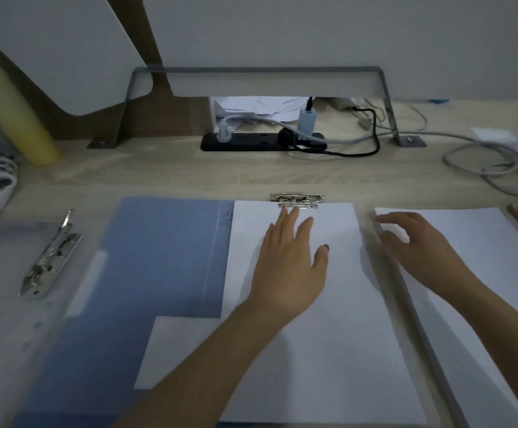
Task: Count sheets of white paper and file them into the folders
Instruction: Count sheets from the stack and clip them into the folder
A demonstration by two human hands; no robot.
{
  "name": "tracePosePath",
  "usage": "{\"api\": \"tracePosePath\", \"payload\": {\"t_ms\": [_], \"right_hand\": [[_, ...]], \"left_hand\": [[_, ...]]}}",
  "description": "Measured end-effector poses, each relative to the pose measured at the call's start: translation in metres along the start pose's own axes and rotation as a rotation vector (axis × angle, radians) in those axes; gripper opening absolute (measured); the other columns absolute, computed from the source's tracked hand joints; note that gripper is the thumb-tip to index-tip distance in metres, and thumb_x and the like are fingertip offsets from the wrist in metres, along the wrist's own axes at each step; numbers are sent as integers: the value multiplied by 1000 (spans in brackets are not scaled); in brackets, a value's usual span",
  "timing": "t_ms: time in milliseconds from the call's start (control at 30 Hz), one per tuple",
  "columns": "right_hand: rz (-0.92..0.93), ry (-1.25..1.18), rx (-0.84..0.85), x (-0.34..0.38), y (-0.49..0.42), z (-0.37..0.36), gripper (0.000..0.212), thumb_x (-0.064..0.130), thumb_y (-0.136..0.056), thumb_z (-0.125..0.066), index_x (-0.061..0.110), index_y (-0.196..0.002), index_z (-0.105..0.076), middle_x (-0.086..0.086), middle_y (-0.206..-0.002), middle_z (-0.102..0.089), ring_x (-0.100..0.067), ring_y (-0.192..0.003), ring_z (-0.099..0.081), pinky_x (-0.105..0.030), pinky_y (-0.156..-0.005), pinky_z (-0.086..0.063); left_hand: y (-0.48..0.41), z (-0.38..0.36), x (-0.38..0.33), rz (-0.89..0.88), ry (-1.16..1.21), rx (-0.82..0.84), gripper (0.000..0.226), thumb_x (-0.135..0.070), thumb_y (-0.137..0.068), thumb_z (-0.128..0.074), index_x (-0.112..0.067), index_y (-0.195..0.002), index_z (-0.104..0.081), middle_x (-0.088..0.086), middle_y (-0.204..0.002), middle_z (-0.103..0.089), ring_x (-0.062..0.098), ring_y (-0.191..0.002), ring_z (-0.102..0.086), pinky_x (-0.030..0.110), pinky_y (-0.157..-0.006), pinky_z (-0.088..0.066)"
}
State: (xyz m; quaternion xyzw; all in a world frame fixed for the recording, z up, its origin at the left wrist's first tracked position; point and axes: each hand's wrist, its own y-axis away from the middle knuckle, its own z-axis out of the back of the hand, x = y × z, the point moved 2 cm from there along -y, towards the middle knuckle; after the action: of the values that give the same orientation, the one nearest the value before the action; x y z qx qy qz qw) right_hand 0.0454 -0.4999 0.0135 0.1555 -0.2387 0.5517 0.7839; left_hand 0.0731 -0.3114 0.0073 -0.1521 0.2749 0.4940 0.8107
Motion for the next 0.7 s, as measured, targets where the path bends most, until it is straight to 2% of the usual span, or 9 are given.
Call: {"api": "tracePosePath", "payload": {"t_ms": [100, 167, 233, 300, 367, 433, 500, 567, 700], "right_hand": [[-79, 20, -58, -31, 18, 22, 28, 14, -93, -47, 16, -116, -63, -11, -130, -54, -26, -112, -53, -29, -88, -37], [-111, 41, -66, -44, 27, 29, 27, 14, -93, -45, 15, -113, -64, -10, -126, -56, -18, -100, -52, -27, -84, -35], [-127, 44, -41, -53, 34, 31, 27, 15, -94, -44, 15, -113, -63, -9, -124, -57, -15, -96, -50, -26, -82, -35], [-144, 54, -3, -58, 38, 32, 26, 18, -94, -44, 15, -113, -62, -7, -122, -59, -18, -98, -53, -27, -81, -36], [-148, 89, 30, -61, 37, 33, 25, 20, -94, -45, 16, -111, -63, -3, -119, -61, -18, -98, -56, -26, -77, -35], [-142, 120, 51, -62, 34, 33, 24, 23, -94, -46, 18, -110, -63, -1, -117, -61, -18, -98, -57, -25, -76, -33], [-134, 141, 62, -62, 32, 34, 25, 25, -94, -45, 18, -110, -63, 0, -118, -60, -19, -101, -58, -25, -77, -33], [-127, 140, 66, -61, 32, 34, 26, 29, -94, -45, 18, -110, -63, -1, -118, -59, -20, -102, -59, -25, -78, -34], [-125, 62, 89, -63, 33, 32, 35, 45, -88, -49, 20, -109, -62, -1, -114, -58, -18, -97, -58, -28, -76, -37]], "left_hand": [[6, -17, -48, 121, 510, 163, 46, -28, -99, -36, -23, -144, -29, -10, -154, -21, 8, -143, -19, 21, -109, -22], [8, -34, -71, 245, 785, 328, 45, -26, -98, -39, -24, -142, -33, -8, -149, -31, 10, -133, -34, 17, -94, -31], [7, -51, -83, 357, 960, 421, 46, -25, -95, -43, -19, -141, -37, -1, -147, -38, 15, -129, -39, 21, -99, -35], [2, -64, -87, 474, 1032, 425, 48, -18, -91, -48, -10, -137, -41, 14, -142, -45, 25, -130, -43, 33, -109, -35], [-5, -68, -89, 582, 1060, 397, 42, -10, -88, -48, -1, -129, -45, 21, -121, -54, 28, -116, -52, 37, -107, -41], [-13, -66, -91, 643, 1123, 371, 24, -3, -89, -46, -1, -113, -49, 12, -98, -50, 21, -97, -52, 33, -98, -48], [-19, -61, -93, 691, 1157, 364, 10, -1, -88, -45, -3, -95, -51, 8, -88, -47, 17, -79, -51, 27, -79, -52], [-22, -60, -95, 709, 1128, 383, 5, -3, -85, -46, -7, -84, -49, 5, -80, -47, 14, -70, -49, 22, -65, -49], [-21, -63, -102, 676, 1133, 416, 8, -3, -80, -46, -10, -82, -50, 4, -80, -47, 16, -76, -46, 24, -72, -44]]}}
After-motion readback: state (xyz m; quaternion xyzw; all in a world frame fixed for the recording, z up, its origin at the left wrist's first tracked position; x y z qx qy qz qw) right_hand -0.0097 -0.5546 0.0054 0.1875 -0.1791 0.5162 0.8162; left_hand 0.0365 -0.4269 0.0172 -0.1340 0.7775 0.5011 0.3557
